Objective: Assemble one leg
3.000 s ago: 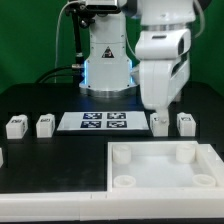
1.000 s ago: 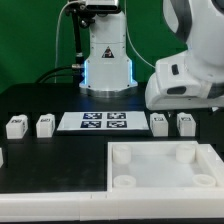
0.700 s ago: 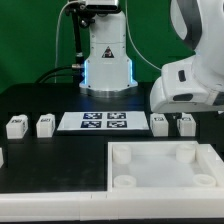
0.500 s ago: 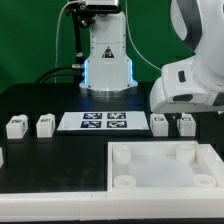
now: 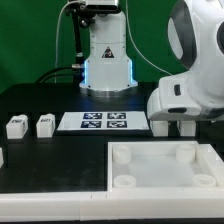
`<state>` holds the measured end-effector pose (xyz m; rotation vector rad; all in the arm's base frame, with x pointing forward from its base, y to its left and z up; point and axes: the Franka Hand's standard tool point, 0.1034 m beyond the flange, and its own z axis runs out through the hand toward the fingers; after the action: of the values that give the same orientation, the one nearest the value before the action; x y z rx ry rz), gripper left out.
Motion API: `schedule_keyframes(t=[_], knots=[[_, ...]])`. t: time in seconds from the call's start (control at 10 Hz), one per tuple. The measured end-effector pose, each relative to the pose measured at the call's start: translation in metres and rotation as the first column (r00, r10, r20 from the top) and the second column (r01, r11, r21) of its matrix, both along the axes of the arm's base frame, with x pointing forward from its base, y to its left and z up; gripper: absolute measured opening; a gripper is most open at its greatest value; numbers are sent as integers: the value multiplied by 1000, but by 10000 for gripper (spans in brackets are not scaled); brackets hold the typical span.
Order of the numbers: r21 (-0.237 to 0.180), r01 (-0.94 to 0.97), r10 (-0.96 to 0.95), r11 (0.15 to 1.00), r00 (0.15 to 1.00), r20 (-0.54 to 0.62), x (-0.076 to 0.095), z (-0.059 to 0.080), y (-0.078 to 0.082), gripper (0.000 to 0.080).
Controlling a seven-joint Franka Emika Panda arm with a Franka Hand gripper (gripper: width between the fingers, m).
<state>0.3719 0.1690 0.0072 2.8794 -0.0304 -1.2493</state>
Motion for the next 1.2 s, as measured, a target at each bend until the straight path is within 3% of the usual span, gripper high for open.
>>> schedule_keyframes(t=[0.1, 0.2, 0.3, 0.4, 0.5, 1.2], knots=[[0, 0, 0, 1000, 1000, -1, 0, -1, 0, 649], [1, 0, 0, 1000, 1000, 0, 0, -1, 0, 519], [1, 0, 0, 1000, 1000, 0, 0, -1, 0, 519], [1, 0, 0, 1000, 1000, 0, 0, -1, 0, 379], [1, 0, 0, 1000, 1000, 0, 0, -1, 0, 290], [2, 0, 0, 1000, 1000, 4, 2, 0, 0, 291]])
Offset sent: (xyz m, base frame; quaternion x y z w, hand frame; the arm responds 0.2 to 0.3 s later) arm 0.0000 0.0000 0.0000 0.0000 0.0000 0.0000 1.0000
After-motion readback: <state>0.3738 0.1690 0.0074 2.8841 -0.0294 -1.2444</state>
